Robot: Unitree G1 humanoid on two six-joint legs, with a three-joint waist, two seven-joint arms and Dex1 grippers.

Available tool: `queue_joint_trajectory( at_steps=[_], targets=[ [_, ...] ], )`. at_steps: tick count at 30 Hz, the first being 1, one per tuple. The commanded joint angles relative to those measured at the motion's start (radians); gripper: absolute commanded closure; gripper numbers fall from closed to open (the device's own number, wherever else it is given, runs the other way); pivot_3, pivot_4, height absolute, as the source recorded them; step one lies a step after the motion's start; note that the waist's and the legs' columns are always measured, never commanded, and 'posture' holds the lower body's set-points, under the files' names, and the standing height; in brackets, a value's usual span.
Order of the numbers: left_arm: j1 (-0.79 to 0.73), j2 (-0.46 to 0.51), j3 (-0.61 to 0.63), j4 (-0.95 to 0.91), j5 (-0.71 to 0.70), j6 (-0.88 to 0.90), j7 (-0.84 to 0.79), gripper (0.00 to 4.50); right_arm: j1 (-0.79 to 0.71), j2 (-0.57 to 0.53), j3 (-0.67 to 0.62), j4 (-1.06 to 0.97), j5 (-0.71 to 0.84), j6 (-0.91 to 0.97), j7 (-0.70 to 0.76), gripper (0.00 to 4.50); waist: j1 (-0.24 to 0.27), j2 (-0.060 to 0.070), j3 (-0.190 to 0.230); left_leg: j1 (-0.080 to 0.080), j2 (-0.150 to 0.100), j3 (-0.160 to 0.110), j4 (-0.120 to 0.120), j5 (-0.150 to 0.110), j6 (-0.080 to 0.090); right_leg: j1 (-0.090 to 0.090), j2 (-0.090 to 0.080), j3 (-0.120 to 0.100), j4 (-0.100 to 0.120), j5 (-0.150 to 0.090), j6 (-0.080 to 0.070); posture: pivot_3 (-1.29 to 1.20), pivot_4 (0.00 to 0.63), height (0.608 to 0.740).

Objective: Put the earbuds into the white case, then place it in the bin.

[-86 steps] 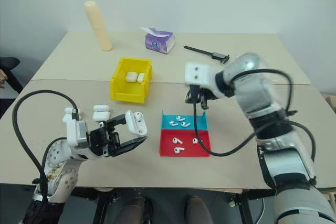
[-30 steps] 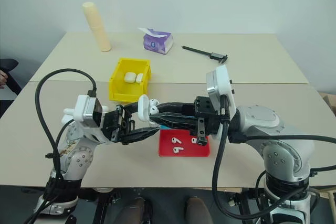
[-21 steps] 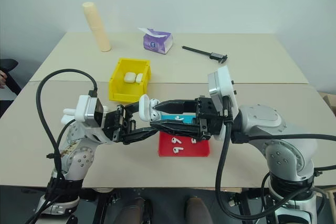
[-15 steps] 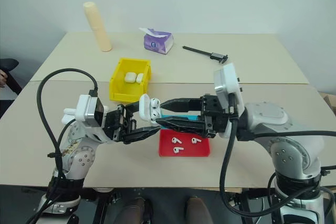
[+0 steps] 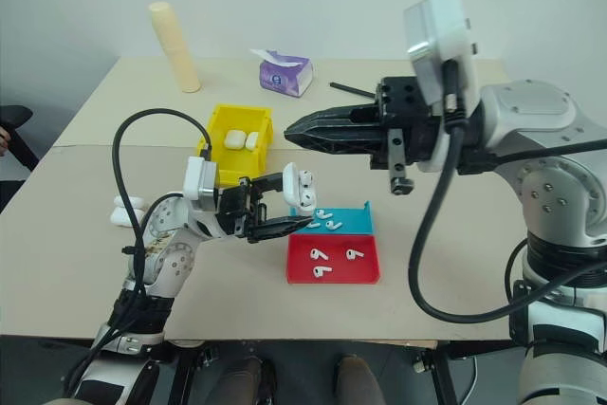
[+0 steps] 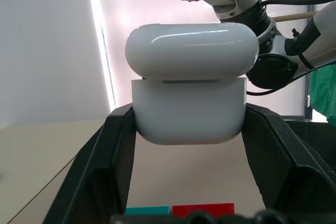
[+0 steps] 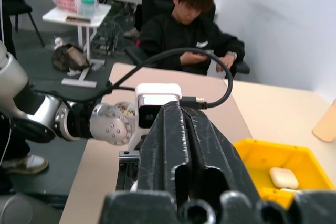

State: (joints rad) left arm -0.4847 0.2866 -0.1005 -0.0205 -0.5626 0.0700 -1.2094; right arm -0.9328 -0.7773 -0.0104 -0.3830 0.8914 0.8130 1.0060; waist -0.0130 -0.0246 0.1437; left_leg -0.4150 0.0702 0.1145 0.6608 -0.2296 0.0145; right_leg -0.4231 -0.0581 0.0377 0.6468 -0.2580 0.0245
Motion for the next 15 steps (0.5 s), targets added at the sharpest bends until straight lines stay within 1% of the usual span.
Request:
queue_joint_trajectory(
  at_steps=[1, 4, 9, 11, 15],
  targets=[
    [-0.045, -0.026, -0.011, 0.008, 0.032, -0.018, 0.031, 1.75, -0.039, 0.007, 0.058, -0.019, -0.09, -0.067, 0.032, 4.47, 0.003, 0.0, 0.0, 0.0, 0.0, 0.0, 0.0, 0.0, 0.0, 0.0, 0.0, 0.0, 0.0, 0.0, 0.0, 0.0, 0.15, 0.74],
    [-0.05, -0.038, -0.013, 0.009, 0.035, -0.02, 0.031, 1.75, -0.043, 0.013, 0.132, -0.032, -0.185, -0.106, 0.042, 4.47, 0.002, 0.0, 0.0, 0.0, 0.0, 0.0, 0.0, 0.0, 0.0, 0.0, 0.0, -0.001, 0.0, 0.0, 0.0, 0.0, 0.15, 0.74],
    [-0.056, -0.045, -0.018, 0.018, 0.062, -0.036, 0.038, 1.75, -0.029, 0.018, 0.186, -0.045, -0.278, -0.162, 0.062, 4.47, 0.001, 0.0, 0.0, 0.0, 0.0, 0.0, 0.0, 0.0, 0.0, 0.0, 0.0, -0.001, 0.0, 0.0, 0.0, 0.0, 0.15, 0.74],
    [-0.055, -0.055, -0.015, 0.021, 0.06, -0.048, 0.037, 1.75, -0.02, 0.009, 0.215, -0.051, -0.342, -0.206, 0.07, 4.47, 0.001, 0.0, 0.0, 0.0, 0.0, 0.0, 0.0, 0.0, 0.0, 0.0, 0.0, -0.001, 0.0, 0.0, 0.0, 0.0, 0.15, 0.74],
    [-0.043, -0.054, -0.003, 0.0, 0.045, -0.046, 0.037, 1.75, -0.005, -0.025, 0.235, -0.045, -0.42, -0.258, 0.11, 4.47, 0.002, 0.0, 0.0, 0.0, 0.0, 0.0, 0.0, 0.0, 0.0, 0.0, 0.0, -0.001, 0.0, 0.0, 0.0, 0.0, 0.15, 0.74]
  ],
)
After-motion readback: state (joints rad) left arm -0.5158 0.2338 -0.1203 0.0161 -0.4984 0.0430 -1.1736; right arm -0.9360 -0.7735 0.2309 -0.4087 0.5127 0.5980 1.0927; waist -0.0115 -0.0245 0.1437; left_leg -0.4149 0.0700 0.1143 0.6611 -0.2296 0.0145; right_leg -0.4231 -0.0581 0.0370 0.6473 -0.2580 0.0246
